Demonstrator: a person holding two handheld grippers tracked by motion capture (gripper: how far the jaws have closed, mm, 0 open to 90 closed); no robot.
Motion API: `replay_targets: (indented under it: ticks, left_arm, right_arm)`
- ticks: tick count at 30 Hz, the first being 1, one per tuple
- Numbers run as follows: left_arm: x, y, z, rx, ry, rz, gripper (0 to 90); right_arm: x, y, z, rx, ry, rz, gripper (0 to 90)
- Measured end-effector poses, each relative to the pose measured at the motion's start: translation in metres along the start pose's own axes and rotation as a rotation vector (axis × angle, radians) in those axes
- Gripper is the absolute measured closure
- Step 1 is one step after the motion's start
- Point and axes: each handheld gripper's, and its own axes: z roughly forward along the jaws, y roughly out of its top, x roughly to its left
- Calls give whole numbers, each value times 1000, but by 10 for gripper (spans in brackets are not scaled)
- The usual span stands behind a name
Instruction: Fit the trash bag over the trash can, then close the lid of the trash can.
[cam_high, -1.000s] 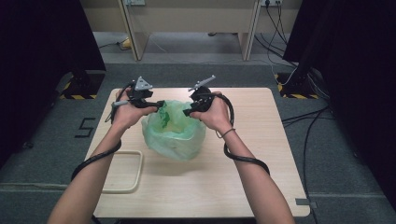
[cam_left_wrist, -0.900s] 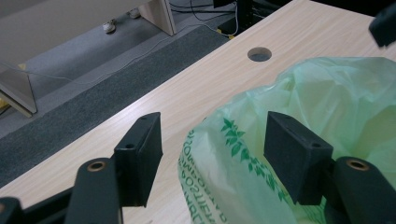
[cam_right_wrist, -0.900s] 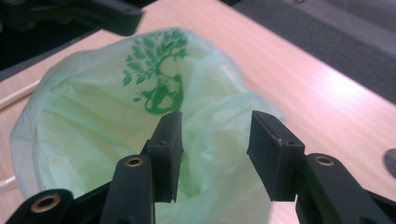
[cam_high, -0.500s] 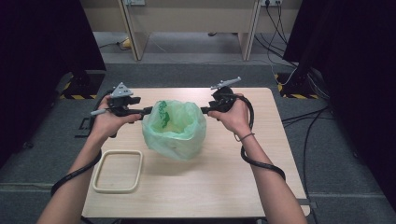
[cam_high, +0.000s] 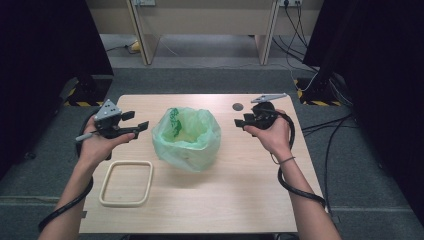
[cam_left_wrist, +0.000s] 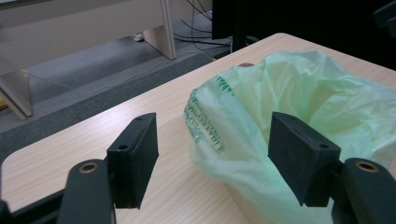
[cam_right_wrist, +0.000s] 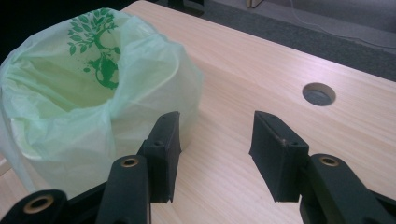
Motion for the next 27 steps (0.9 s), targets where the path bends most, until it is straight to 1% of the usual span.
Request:
replay_targets:
  ticks: [1,4,7,10,12,14,17,19,21,24,27]
  left_arm:
    - [1,-3,-3,0,12,-6,325]
    - [4,-9,-8,6,20,-11,325]
    - [7,-16,-16,2,34,-21,325]
    - [10,-27,-24,7,53,-31,325]
    - [10,-37,-30,15,60,-63,325]
    - [9,-50,-33,29,65,-93,327]
    - [7,-70,-34,57,76,-115,325]
    - [7,-79,-34,68,90,-123,319]
    - [6,-87,-35,81,97,-134,313]
    - [6,-94,-35,97,100,-140,308]
    - [8,-100,-36,119,114,-136,306]
  right_arm:
    - [-2,-3,-3,-5,-3,6,524]
    - [-6,-10,-13,-20,-11,22,526]
    - [-7,-15,-22,-21,-20,21,525]
    - [-8,-21,-29,-29,-31,19,520]
    - [-10,-26,-31,-33,-39,27,519]
    - [-13,-32,-33,-35,-40,36,520]
    - [-17,-40,-31,-15,-42,42,519]
    - [-20,-44,-31,-11,-43,43,519]
    - [-22,-46,-32,-15,-45,48,519]
    - [-26,-50,-35,-20,-51,58,519]
    - [-27,-53,-36,-22,-51,70,518]
